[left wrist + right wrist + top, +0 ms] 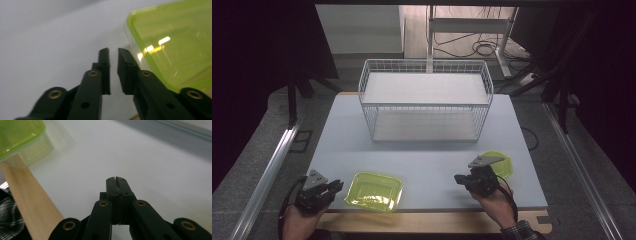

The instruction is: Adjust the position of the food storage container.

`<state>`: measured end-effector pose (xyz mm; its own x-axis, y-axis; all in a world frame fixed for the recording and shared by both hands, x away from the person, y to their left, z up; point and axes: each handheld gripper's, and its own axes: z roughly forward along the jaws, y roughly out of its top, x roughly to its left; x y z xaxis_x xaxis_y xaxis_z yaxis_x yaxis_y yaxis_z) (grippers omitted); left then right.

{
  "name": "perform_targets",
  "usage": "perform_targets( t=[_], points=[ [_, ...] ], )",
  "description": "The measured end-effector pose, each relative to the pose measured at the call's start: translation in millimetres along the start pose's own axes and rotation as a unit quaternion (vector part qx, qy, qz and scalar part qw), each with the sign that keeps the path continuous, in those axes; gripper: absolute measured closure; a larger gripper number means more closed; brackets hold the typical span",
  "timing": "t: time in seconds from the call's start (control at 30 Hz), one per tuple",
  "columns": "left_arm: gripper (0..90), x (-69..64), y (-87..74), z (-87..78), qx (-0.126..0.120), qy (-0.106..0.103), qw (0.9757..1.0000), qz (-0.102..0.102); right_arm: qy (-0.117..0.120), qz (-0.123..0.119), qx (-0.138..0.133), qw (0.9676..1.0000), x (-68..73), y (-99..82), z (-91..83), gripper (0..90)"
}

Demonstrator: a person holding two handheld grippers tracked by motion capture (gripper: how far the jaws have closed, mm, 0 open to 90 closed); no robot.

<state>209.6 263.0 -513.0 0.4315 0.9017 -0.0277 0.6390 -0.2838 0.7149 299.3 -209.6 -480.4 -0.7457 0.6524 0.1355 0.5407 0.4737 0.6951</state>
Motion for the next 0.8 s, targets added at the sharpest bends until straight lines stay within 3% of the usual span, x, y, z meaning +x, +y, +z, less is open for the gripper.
perform_targets(
  t=[0.13, 0.27, 0.43, 0.6, 0.8],
  points=[
    [89.7, -5.1, -3.8, 6.5, 0.032, -0.009, 0.9994, 0.006, 0.017, -0.003, 0.007, 0.9998, 11.8, -3.1, 5.8, 89.3],
    [89.9, -11.5, -4.1, 13.5, 0.049, -0.034, 0.9981, 0.014, 0.036, -0.013, 0.018, 0.9991, 26.1, -5.1, 13.7, 89.3],
    [89.9, -16.4, -2.0, 17.3, 0.053, -0.047, 0.9972, 0.022, 0.051, -0.018, 0.033, 0.9980, 37.5, -7.0, 23.9, 89.3],
    [89.9, -23.8, 4.0, 22.5, 0.048, -0.067, 0.9963, 0.023, 0.082, -0.030, 0.050, 0.9950, 52.8, -8.4, 38.6, 89.3],
    [89.8, -42.0, 14.8, 37.7, 0.056, -0.094, 0.9927, 0.051, 0.090, -0.031, 0.056, 0.9939, 58.3, -7.0, 46.1, 89.2]
  ],
)
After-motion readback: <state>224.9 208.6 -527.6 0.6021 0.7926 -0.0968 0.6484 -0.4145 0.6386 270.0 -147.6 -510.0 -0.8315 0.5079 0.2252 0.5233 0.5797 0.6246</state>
